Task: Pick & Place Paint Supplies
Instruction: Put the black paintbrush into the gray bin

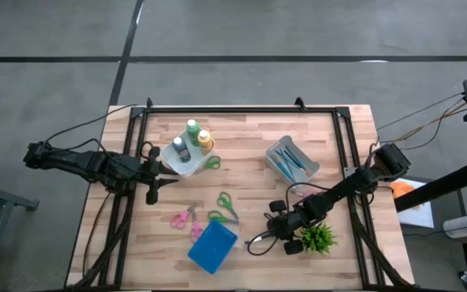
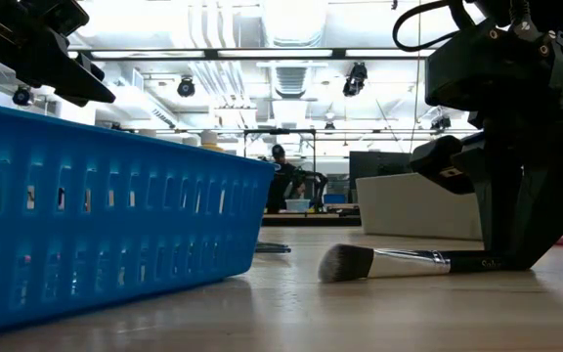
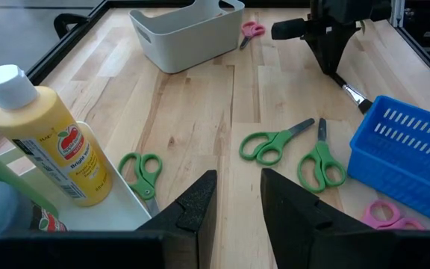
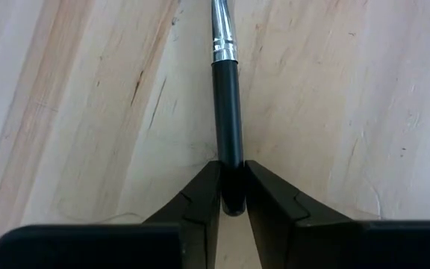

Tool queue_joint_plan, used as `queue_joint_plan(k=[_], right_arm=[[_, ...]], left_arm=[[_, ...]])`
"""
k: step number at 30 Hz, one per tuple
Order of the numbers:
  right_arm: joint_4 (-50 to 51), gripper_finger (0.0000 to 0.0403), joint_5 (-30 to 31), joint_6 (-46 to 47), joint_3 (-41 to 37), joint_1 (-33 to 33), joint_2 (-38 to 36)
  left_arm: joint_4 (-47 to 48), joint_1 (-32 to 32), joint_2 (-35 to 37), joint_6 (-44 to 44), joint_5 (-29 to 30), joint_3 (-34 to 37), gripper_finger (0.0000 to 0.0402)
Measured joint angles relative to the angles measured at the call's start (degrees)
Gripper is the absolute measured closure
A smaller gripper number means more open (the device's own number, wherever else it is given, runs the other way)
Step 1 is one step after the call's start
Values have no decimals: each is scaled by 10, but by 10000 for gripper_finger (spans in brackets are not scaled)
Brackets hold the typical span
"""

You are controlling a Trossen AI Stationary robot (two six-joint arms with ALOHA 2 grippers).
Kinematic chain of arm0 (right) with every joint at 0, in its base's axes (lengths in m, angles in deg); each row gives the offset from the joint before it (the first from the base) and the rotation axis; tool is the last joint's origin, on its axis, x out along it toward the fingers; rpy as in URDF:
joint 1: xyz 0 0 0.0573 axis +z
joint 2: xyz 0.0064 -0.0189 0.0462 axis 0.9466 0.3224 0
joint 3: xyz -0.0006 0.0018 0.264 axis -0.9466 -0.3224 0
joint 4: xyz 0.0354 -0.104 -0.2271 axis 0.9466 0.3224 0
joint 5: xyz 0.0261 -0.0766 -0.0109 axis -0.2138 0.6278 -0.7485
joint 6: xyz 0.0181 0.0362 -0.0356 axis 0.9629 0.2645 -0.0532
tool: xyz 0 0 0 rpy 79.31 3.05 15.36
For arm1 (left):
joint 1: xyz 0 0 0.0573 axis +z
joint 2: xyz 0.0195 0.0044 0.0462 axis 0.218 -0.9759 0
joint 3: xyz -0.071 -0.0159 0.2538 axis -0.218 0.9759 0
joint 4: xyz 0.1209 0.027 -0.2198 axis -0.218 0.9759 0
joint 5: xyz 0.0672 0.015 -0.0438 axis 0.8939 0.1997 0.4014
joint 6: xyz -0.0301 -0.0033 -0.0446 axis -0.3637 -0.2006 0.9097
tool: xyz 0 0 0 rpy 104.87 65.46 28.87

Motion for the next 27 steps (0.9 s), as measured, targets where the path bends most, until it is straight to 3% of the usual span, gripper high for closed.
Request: queue_joint_plan(k=[27], right_arm=[[24,344,48,21,2,-7,-58]], left_arm=[[0,0,0,0,0,0,293]])
